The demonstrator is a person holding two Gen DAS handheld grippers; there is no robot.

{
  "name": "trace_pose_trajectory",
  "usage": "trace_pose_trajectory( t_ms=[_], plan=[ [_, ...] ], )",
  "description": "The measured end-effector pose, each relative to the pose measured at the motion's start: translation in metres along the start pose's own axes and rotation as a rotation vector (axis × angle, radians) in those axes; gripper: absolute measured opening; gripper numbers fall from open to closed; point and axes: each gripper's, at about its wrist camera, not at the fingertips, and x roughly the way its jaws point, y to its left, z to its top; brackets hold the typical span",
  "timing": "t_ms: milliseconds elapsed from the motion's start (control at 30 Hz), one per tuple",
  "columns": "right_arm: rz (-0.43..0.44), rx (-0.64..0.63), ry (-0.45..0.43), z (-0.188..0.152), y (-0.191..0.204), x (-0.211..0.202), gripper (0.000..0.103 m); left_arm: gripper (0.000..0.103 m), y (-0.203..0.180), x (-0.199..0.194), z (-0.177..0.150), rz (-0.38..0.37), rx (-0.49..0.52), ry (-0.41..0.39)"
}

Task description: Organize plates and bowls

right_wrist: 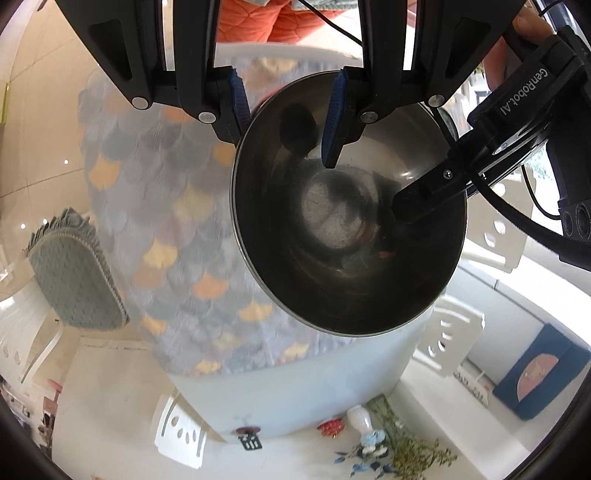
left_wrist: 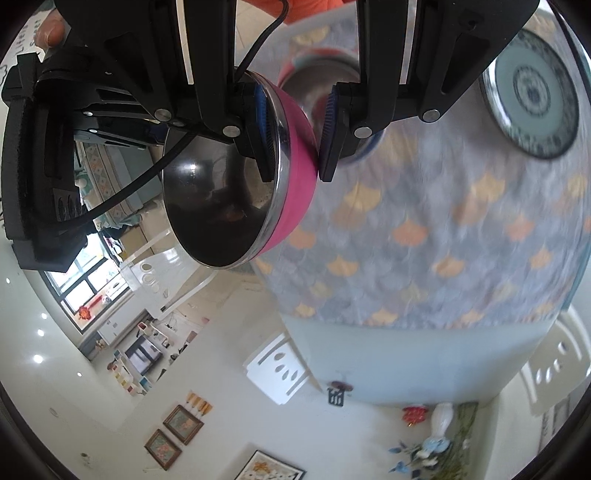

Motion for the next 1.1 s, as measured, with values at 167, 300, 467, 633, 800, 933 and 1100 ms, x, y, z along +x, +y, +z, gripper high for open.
trace_pose_trajectory(
  t_ms=[167,300,467,633,800,933,1100],
  plan=[
    [0.003,-0.003,0.041,-0.021,0.002,0.014,0.035,0.021,0.012,0.005,-0.025,0.008,-0.027,0.026],
    [0.015,-0.001,0.075,-0.032,0.003,0.029,0.035,0.021,0.024,0.011,-0.042,0.016,-0.056,0.047],
    [0.038,0.023,0.115,-0.037,-0.003,0.049,0.035,0.021,0.035,0.025,-0.056,0.021,-0.090,0.077],
    [0.041,0.033,0.126,-0.038,-0.008,0.063,0.035,0.021,0.041,0.037,-0.061,0.032,-0.101,0.095],
    [0.038,0.040,0.142,-0.038,-0.011,0.073,0.035,0.021,0.041,0.046,-0.064,0.059,-0.088,0.114],
    [0.035,0.047,0.152,-0.037,-0.015,0.080,0.035,0.021,0.040,0.051,-0.065,0.081,-0.077,0.124],
    [0.040,0.048,0.162,-0.036,-0.016,0.086,0.035,0.021,0.046,0.055,-0.064,0.100,-0.089,0.128]
  ],
)
